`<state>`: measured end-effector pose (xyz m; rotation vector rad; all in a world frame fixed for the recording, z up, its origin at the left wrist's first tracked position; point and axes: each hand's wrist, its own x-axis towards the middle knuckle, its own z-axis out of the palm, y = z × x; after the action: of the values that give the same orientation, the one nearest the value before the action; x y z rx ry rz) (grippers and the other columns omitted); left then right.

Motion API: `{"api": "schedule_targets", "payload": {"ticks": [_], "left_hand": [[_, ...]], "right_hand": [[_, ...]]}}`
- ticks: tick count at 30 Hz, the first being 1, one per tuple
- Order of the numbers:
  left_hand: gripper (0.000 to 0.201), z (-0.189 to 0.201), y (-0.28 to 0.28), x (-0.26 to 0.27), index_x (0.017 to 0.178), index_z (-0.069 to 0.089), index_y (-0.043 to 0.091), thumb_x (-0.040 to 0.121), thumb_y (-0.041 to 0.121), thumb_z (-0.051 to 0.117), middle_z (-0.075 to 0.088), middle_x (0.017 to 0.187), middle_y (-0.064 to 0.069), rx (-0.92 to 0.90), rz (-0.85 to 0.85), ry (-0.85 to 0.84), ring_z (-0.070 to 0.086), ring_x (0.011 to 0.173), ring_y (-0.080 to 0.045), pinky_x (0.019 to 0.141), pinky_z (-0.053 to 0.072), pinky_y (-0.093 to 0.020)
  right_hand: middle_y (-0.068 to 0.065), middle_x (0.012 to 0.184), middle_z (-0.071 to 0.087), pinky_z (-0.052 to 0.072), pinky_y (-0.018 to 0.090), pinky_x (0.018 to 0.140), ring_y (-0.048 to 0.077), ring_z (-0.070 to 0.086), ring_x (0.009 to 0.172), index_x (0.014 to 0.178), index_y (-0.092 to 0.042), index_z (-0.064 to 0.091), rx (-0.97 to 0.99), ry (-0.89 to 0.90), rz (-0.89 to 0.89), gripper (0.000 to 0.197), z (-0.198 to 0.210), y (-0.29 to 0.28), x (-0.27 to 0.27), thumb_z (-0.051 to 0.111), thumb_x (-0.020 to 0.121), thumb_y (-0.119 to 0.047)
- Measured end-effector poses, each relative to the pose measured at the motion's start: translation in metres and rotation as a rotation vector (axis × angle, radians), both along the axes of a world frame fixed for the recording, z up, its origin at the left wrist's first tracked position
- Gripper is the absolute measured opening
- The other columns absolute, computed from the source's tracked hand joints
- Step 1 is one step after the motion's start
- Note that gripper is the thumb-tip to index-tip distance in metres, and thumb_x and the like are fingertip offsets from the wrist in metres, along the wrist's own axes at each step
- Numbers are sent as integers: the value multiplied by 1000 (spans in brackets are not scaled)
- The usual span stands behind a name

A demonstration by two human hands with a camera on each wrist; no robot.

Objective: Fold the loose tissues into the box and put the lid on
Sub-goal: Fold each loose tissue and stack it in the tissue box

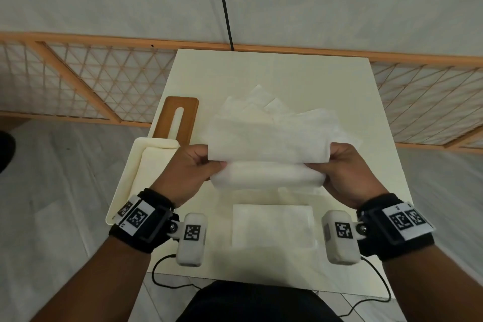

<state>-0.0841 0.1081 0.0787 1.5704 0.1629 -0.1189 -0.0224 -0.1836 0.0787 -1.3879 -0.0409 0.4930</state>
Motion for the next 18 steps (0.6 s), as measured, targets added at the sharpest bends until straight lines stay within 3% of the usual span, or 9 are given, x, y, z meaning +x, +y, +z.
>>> {"api": "schedule_targets", "payload": {"ticks": [3, 5, 7, 9, 11, 13, 15, 18], "left_hand": [[18, 1, 0, -2, 94, 81, 21, 80, 13, 74, 76, 105, -4, -81, -21, -16, 72, 100, -18, 81, 59, -29], [17, 1, 1, -3, 80, 82, 15, 71, 15, 67, 77, 91, -8, -193, 21, 10, 73, 90, -20, 77, 59, -31], [27, -2, 5, -4, 74, 80, 6, 77, 11, 53, 74, 88, -14, -311, 8, 51, 70, 88, -24, 75, 56, -32], [41, -4, 7, -4, 78, 79, 5, 93, 22, 46, 72, 98, -21, -327, -6, 130, 68, 93, -29, 80, 55, -38], [36, -8, 3, -5, 78, 80, 15, 98, 27, 53, 72, 95, -16, -143, 22, 149, 65, 84, -26, 76, 51, -38], [10, -12, 0, -3, 86, 79, 18, 88, 11, 72, 72, 89, -10, 36, 48, 82, 64, 80, -25, 75, 52, -36], [22, -16, -2, -4, 91, 77, 16, 81, -3, 75, 74, 91, -14, 66, 56, 49, 69, 85, -28, 81, 55, -38], [23, -23, -1, -5, 92, 79, 22, 80, 3, 79, 67, 86, -30, 172, 82, 56, 65, 80, -39, 86, 56, -46]], "right_hand": [[21, 103, 74, 58, 35, 80, 33, 72, 99, 92, -4, 80, 56, -16, 31, 39, -1, -4, -2, 49, 88, 20], [24, 106, 72, 54, 39, 87, 38, 68, 105, 84, -1, 79, 87, 32, 18, 39, -5, -10, 0, 45, 84, 19], [28, 113, 69, 45, 44, 93, 40, 61, 110, 80, 3, 77, 121, 94, 15, 25, -11, -17, 2, 53, 76, 0], [25, 115, 68, 37, 44, 92, 38, 53, 105, 82, 3, 77, 89, 131, 20, 31, -16, -20, 4, 65, 72, -23], [23, 108, 69, 35, 45, 85, 36, 50, 97, 85, 0, 78, -13, 119, 6, 38, -18, -17, 3, 79, 69, -34], [26, 105, 71, 39, 46, 83, 37, 58, 92, 87, -7, 78, -131, 62, 6, 31, -19, -12, 2, 85, 63, -26], [27, 104, 71, 44, 46, 84, 36, 64, 87, 91, -14, 78, -213, 19, 19, 31, -20, -10, 1, 86, 61, -16], [15, 98, 76, 53, 43, 83, 33, 72, 84, 98, -13, 74, -267, 2, 32, 31, -19, -11, -3, 79, 73, 6]]}}
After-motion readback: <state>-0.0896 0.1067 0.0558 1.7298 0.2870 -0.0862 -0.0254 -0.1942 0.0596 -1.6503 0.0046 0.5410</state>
